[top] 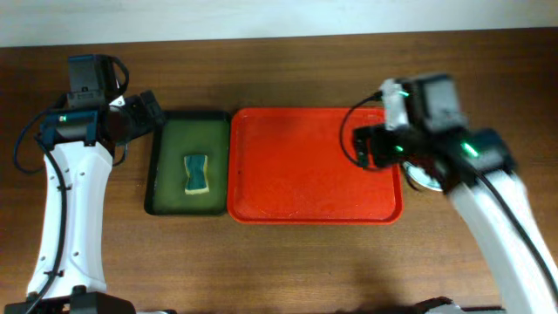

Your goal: Clean dirty plates on tray and stack at the side

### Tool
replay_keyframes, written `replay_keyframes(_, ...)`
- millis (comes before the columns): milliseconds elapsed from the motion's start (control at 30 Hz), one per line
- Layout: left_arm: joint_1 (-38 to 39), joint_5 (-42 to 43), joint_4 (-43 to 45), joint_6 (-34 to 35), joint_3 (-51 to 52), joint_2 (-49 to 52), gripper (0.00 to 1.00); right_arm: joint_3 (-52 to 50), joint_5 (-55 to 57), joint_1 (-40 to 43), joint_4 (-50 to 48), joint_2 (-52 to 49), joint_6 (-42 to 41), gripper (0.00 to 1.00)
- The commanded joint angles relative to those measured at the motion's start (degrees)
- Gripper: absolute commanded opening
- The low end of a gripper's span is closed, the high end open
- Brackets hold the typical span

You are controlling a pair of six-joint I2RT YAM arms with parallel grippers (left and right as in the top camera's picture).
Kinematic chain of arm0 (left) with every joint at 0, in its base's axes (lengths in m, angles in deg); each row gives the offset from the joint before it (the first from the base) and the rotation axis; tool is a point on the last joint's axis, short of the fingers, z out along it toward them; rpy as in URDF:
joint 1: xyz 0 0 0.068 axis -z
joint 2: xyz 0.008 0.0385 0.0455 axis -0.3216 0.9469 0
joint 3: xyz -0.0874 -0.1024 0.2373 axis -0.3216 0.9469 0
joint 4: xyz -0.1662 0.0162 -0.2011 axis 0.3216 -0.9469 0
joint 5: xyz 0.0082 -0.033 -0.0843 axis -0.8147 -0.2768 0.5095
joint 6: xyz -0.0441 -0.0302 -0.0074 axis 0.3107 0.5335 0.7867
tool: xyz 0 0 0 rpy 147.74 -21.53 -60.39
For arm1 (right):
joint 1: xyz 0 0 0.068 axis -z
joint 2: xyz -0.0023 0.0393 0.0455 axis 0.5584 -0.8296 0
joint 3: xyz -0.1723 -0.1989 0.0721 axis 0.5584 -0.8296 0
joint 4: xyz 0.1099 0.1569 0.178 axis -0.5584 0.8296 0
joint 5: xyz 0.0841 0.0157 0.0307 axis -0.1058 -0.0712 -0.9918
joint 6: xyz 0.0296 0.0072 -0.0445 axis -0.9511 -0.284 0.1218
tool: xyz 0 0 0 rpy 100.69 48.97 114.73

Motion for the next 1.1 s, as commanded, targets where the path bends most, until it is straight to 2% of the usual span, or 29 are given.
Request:
replay_keyframes(0, -0.2, -0.4, 0.1, 0.6, 0.1, 0.3, 0.99, 0.3, -0.1, -0.2, 0.0, 15.0, 0.4, 0.99)
replay_keyframes(167, -0.2, -0.4, 0.1, 0.6, 0.1, 0.3, 0.99, 0.3, 0.1, -0.2, 0.2, 35.4, 0.4, 0.99)
replay_keyframes(300, -0.2, -0.4, 0.1, 0.6, 0.1, 0.3, 0.99, -1.1, 3.8, 1.3, 6.0, 46.0, 0.4, 0.98)
replay_keyframes(433, -0.2, -0.4, 0.1, 0.6, 0.1, 0.3, 1.0, -10.1, 3.6, 7.0, 6.0, 58.9, 0.4, 0.99)
replay_keyframes(533, -0.2, -0.4, 0.1, 0.6, 0.1, 0.3, 0.99, -20.6, 3.2, 11.0, 1.9, 66.1, 0.4, 0.99)
replay_keyframes(667, -0.2, -0.4, 0.1, 0.6, 0.1, 0.3, 0.99, -38.8, -1.6, 12.9, -17.5, 72.7, 0.4, 0.99)
replay_keyframes(800, -0.2, -0.4, 0.1, 0.6, 0.1, 0.3, 1.0, -55.5, -5.7, 14.2, -49.1, 72.7, 0.4, 0.99)
replay_keyframes(900, -0.2, -0.4, 0.1, 0.6, 0.1, 0.3, 0.99, -65.5, -5.6, 14.2, -67.4, 72.7, 0.4, 0.99)
replay_keyframes(1067, -0.2, -0.4, 0.1, 0.6, 0.1, 0.3, 0.99, -74.9, -5.7, 14.1, -75.0, 72.7, 0.3, 0.99)
